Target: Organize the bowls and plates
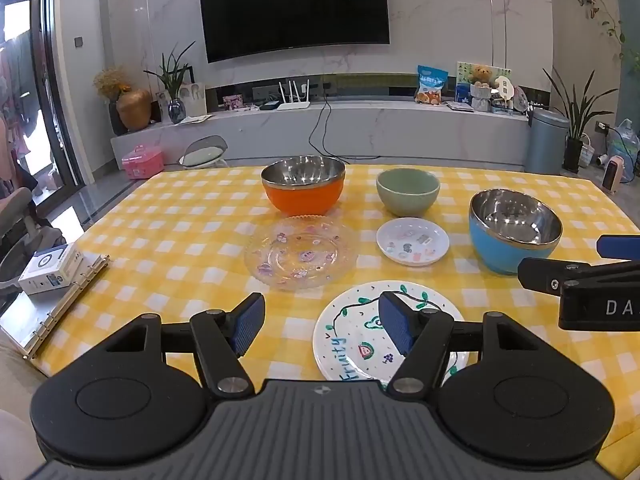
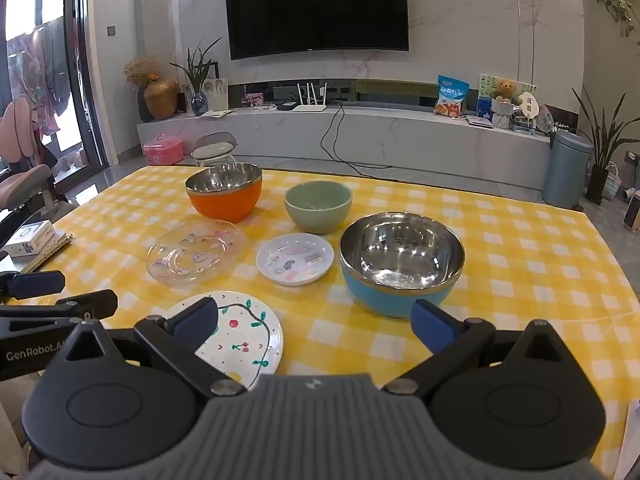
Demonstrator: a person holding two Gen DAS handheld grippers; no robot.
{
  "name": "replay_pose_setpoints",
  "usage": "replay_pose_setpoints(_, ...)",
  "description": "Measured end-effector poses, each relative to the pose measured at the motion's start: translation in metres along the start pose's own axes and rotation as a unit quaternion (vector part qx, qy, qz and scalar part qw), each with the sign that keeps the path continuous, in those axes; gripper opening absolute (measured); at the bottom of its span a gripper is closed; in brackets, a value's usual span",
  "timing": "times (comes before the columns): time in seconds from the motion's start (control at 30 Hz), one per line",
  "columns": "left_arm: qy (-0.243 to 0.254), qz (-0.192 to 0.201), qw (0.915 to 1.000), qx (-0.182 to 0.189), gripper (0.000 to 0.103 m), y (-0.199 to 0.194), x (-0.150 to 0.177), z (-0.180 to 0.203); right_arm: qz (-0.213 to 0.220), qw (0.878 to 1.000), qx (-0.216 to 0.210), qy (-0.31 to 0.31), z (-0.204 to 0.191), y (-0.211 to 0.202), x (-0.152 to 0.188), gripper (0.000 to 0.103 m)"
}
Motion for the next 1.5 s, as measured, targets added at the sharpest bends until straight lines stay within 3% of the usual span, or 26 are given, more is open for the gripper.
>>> replay_pose_setpoints(1.5, -0.001, -0.002, 1.0000, 0.003, 0.077, 0.0012, 0.0042, 0.0011, -0.011, 1.000, 0.012, -0.012, -0.0048, 0.0037, 0.0036, 0.100)
Point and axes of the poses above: each gripper's, at about its wrist camera, not at the fingertips, and y roughly the way its jaws point, z to its right, x to its underside, the point moved 3 cm from there along y, roughly the way its jaws point, and after that the axes turned 10 degrees about -z, right-handed, at the moved point
